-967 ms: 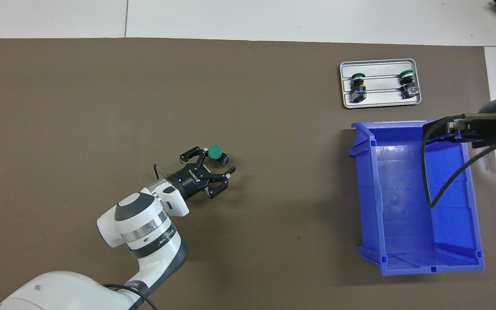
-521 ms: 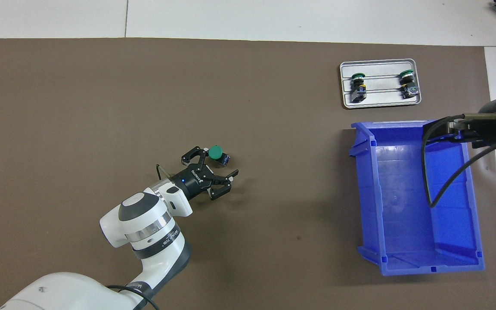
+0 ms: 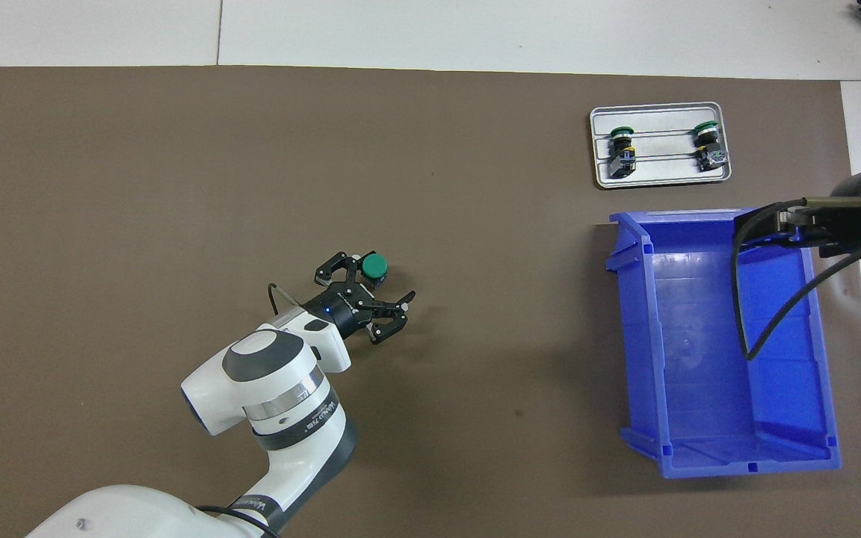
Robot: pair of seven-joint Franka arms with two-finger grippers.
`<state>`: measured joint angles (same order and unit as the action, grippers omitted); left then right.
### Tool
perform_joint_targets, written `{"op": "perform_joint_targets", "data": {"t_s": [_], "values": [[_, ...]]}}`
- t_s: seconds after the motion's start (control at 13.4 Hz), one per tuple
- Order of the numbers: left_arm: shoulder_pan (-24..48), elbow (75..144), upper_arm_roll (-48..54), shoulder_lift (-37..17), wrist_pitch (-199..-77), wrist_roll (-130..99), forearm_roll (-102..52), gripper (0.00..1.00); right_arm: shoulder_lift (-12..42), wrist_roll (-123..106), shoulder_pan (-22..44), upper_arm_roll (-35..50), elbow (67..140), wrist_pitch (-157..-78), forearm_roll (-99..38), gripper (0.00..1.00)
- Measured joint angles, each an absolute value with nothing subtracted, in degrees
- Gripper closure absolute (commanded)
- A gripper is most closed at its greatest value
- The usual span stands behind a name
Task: Place and press button with both arms
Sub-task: 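Open the left gripper to release the button, then raise and withdraw the left gripper away from the button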
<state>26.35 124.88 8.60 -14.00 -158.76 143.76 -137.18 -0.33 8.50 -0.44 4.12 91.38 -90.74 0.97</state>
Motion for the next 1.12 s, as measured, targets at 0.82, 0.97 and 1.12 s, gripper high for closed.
{"op": "perform_joint_targets", "data": {"t_s": [0.82,0.97,1.12], "values": [[26.08,121.04,8.80,-13.35,-161.87,137.97,-136.67,0.02,-0.33,8.50,-0.44,4.12,91.38,-90.74,0.97,0.00],[24.80,118.27,8.69,-13.32,-163.19,132.68,-134.93,0.01,-0.33,8.50,-0.44,4.12,91.38,-90.74,0.97,0.00],[22.59,115.77,8.63,-13.30,-163.54,127.11,-132.53,0.01,-0.33,8.50,-0.44,4.12,91.38,-90.74,0.97,0.00]]}}
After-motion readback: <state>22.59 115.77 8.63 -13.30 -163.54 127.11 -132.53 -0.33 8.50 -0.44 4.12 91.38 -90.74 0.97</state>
